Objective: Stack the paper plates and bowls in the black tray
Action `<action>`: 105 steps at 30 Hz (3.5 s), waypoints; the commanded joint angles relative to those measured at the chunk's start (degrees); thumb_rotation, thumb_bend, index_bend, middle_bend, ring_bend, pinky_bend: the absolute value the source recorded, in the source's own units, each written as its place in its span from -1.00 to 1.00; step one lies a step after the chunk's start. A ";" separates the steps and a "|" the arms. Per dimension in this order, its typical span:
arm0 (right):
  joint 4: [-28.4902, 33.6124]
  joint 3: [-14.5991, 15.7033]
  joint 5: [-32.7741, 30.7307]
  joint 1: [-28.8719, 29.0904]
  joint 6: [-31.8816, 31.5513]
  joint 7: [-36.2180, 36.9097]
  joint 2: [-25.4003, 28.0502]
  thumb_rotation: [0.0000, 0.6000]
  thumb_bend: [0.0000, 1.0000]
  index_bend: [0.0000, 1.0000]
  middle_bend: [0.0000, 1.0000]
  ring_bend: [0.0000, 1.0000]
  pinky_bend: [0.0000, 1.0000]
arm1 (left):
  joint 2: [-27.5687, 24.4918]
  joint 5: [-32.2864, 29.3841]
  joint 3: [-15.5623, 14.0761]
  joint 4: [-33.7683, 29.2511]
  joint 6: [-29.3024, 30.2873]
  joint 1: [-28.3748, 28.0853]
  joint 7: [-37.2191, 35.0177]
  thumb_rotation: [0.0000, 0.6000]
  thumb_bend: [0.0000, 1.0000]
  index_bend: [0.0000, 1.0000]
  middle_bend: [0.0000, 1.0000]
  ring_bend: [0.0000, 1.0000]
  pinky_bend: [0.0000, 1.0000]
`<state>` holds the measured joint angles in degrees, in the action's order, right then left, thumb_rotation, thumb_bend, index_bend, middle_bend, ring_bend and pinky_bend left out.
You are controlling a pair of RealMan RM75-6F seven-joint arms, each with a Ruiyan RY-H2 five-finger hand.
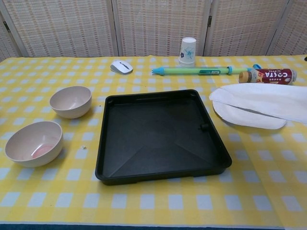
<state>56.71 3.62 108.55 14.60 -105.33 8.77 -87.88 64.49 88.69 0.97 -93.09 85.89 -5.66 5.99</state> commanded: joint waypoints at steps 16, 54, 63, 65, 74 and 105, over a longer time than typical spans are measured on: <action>8.09 -3.73 2.05 15.31 20.15 -7.05 -4.94 1.00 -0.03 0.41 -0.58 -0.67 -0.93 | -0.37 -0.91 0.46 0.01 -0.61 -0.18 -0.98 1.00 -0.28 -0.98 -1.00 -1.00 -1.00; 12.32 -5.44 -11.73 24.51 41.99 -16.69 -6.72 1.00 -0.42 -1.00 -1.00 -1.00 -1.00 | -0.25 -3.29 0.76 0.39 -4.04 -1.58 -1.00 1.00 -0.28 -0.95 -1.00 -1.00 -1.00; 24.22 -4.48 -14.51 23.66 44.77 -20.76 0.46 1.00 -0.49 -1.00 -1.00 -1.00 -1.00 | -0.25 -3.36 0.66 0.44 -4.42 -1.76 -0.97 1.00 -0.28 -0.96 -1.00 -1.00 -1.00; 25.49 -4.79 -14.17 22.96 42.76 -20.75 1.95 1.00 -0.49 -1.00 -1.00 -1.00 -1.00 | -0.29 -2.83 0.48 0.26 -3.99 -1.64 -0.84 1.00 -0.28 -0.96 -1.00 -1.00 -1.00; 20.68 -1.89 -10.64 15.53 29.65 -15.70 5.77 1.00 -0.50 -0.58 -1.00 -1.00 -1.00 | -0.37 -1.46 -0.14 0.04 -3.20 -1.32 -0.78 1.00 -0.28 -0.96 -1.00 -1.00 -1.00; -17.58 -3.52 -18.14 6.31 27.70 4.75 -10.35 1.00 -0.49 -0.06 -0.93 -0.93 -1.00 | 0.73 -2.16 0.33 0.44 -6.40 -3.63 0.21 1.00 -0.28 -1.00 -1.00 -1.00 -1.00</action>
<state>39.22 0.52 91.07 20.67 -78.81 11.98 -97.81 65.19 86.58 1.27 -92.68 79.55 -9.23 6.17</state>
